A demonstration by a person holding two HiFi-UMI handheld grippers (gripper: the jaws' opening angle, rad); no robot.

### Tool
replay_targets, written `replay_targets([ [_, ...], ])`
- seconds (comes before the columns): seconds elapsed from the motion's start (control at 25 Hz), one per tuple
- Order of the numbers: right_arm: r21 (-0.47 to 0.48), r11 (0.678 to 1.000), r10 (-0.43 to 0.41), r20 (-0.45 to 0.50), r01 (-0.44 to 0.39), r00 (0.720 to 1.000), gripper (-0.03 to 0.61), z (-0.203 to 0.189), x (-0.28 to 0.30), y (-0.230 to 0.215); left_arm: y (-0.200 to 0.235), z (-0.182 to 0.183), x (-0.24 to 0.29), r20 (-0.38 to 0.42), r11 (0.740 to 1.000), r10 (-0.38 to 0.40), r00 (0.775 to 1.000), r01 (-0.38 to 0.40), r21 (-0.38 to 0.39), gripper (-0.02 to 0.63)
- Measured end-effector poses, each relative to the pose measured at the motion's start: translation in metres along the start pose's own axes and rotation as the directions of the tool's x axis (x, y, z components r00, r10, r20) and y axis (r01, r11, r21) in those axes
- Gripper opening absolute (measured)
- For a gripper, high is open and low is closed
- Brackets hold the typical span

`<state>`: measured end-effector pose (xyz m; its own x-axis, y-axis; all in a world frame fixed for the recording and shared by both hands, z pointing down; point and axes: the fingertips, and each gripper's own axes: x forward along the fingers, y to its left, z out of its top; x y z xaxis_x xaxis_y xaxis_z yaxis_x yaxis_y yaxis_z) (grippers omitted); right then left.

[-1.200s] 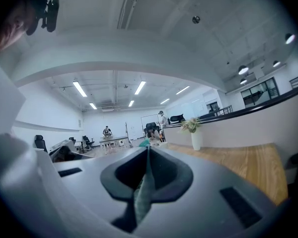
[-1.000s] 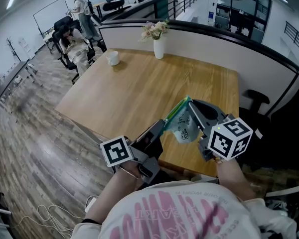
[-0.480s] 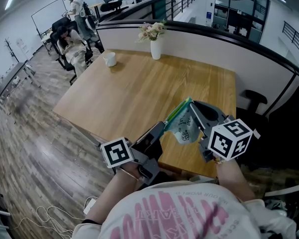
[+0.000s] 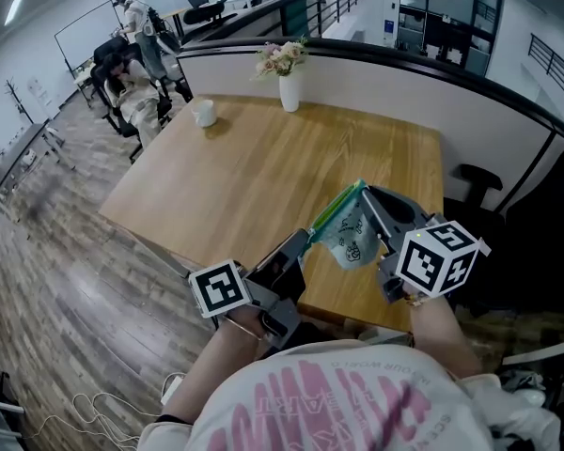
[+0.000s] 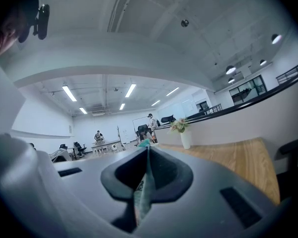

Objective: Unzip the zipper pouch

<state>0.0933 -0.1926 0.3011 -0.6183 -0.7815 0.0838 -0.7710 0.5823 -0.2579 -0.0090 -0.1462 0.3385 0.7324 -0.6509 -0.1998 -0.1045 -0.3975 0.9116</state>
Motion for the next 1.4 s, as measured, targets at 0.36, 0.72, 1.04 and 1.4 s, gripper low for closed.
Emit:
replay_targets([
  [0.36,0.026,1.000,-0.005,0.007,0.004,1.000,0.011,0.000,-0.002,-0.001,-0.002,0.001,-0.005,0.012,1.000,-0.001,1.000,0.001,0.001,-0.002],
  [0.72,0.130,0.991,0.013,0.041,-0.018,0.999,0.009,0.004,-0.005,-0.001,-0.007,0.003,-0.012,0.031,1.000,-0.015,0.999,0.015,0.015,-0.002],
  [1.04,0.146,0.989,-0.019,0.064,0.009,0.998,0.011,0.007,-0.011,-0.003,-0.008,0.005,-0.021,0.037,1.000,-0.013,0.999,0.013,0.016,-0.002],
  [1.4,0.156,0.987,-0.036,0.055,0.027,0.998,0.011,0.001,-0.020,0.000,-0.009,-0.002,-0.033,0.039,1.000,0.007,0.999,-0.007,0.012,-0.002],
])
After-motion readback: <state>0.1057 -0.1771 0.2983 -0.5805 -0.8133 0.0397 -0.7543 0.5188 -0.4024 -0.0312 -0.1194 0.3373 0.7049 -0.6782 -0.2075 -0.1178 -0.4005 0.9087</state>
